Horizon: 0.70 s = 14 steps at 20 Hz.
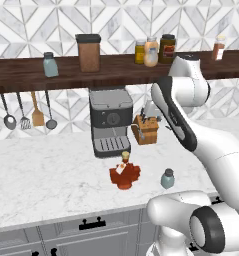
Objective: Put the shaker and condiment bottle from the counter next to their counterparts in the cabinet.
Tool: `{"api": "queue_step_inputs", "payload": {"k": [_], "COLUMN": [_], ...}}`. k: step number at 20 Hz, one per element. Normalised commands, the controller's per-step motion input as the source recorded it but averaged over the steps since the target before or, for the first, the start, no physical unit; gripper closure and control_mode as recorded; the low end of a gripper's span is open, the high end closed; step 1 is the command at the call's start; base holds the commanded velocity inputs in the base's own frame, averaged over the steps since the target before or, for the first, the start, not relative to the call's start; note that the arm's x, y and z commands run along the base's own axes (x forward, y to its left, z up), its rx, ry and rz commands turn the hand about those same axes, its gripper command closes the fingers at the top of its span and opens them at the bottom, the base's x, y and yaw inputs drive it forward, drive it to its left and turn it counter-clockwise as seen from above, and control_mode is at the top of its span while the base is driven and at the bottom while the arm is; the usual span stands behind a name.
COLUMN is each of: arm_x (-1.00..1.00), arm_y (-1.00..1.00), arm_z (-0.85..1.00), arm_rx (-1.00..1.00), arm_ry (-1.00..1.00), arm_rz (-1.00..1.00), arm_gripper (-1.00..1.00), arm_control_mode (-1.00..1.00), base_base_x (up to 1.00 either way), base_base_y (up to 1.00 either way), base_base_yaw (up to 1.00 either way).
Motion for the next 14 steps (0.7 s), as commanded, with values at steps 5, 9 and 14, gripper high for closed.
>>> {"api": "queue_step_inputs", "payload": {"k": [5,9,14], "arm_x": [-0.01,-0.25,-0.28], "arm_y": [-0.09,-0.32,-0.54], "arm_z": [-0.15,-0.32,-0.38], "arm_rx": [0.12,0.22,0.32], "arm_ry": [0.0,-0.18,-0.24], "arm_rz": [0.08,0.3,0.18], "arm_gripper": [-1.0,-1.0,-1.0], "arm_control_mode": [-1.0,-1.0,-1.0], "base_base_x": [0.0,0.0,0.0], "base_base_y": [0.0,0.0,0.0], "base_base_yaw": [0.0,0.0,0.0]}}
